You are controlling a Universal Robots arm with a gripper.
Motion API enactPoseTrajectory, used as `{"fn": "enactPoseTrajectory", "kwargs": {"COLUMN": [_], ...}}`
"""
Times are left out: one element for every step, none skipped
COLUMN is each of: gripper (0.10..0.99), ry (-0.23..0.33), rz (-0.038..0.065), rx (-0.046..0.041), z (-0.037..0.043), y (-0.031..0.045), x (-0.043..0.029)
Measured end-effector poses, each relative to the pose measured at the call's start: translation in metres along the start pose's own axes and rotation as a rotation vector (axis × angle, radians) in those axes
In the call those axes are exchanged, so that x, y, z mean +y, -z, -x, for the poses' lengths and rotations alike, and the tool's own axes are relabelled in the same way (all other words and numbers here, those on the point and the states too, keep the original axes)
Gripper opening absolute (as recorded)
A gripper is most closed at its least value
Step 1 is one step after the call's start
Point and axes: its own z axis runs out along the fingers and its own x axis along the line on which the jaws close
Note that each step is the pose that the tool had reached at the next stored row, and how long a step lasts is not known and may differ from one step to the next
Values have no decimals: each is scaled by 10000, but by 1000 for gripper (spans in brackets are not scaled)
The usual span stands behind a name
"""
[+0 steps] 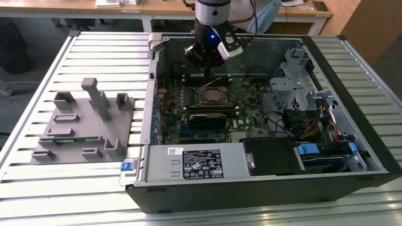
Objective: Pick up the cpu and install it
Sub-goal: 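Install the first cpu locking lever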
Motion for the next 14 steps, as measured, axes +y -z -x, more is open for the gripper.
{"fn": "enactPoseTrajectory", "kwargs": {"gripper": [122,122,122,122,122,122,122,122,122,122,122,122,122,122], "ry": [-6,-7,-7,-7,-6,-5,-6,-6,-6,-6,-6,-6,9,41], "rz": [2,2,2,1,0,1,2,1,2,2,0,-1,1,1], "rx": [-1,-2,-1,0,0,-1,-1,-1,-1,-1,0,0,0,1], "z": [9,20,38,54,68,78,85,93,101,108,117,127,131,138], "y": [-11,-22,-31,-39,-48,-55,-61,-69,-77,-85,-93,-99,-105,-109], "x": [0,-1,-1,0,1,3,6,9,12,16,19,23,25,29]}}
